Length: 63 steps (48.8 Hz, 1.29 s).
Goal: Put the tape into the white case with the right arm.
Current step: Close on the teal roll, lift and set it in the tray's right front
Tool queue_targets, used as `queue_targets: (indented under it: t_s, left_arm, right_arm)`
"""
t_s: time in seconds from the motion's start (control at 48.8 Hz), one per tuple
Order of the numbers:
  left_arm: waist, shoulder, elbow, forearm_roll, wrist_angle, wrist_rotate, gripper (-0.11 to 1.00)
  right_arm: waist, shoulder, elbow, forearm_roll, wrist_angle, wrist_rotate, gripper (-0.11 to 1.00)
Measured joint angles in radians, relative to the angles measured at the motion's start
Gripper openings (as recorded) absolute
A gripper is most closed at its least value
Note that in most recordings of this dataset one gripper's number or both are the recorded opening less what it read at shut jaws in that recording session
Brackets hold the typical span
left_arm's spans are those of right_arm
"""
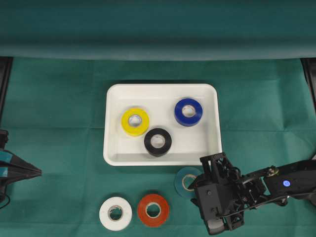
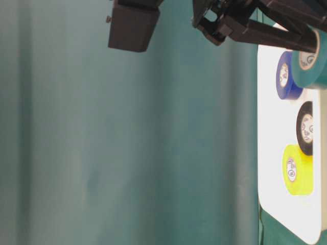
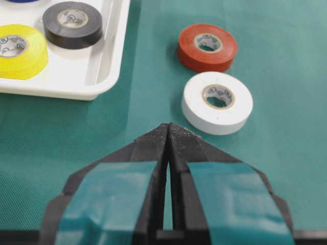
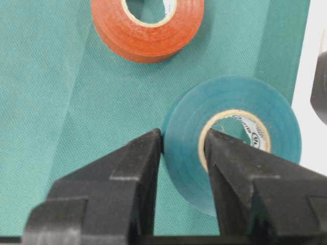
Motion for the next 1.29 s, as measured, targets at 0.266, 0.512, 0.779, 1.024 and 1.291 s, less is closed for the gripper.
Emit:
queue_targets:
  t_s: [0.266, 0.512, 0.779, 1.024, 1.291]
  left_arm:
    - [0.000, 0.000, 0.000, 0.000, 0.000, 0.000, 0.00]
    - [0.000, 0.000, 0.000, -0.002, 0.000, 0.000, 0.00]
    - [0.000, 0.000, 0.000, -0.002, 0.000, 0.002, 0.00]
    - [0.000, 0.000, 0.000, 0.000, 0.000, 0.000, 0.00]
    - [0.000, 0.000, 0.000, 0.000, 0.000, 0.000, 0.00]
  right_arm:
    - [-0.020, 0.000, -0.002, 0.002, 0.006, 0.000, 0.00]
    - [-0.123, 0.000, 0.000, -0.003, 0.029, -0.008, 0.00]
    - [-0.244, 0.000, -0.002, -0.052, 0.031, -0.011, 0.00]
    - [-0.290, 0.000, -0.002, -0.066, 0.026, -0.011, 0.00]
    - [-0.291, 0.000, -0.002, -0.066, 0.009, -0.005, 0.00]
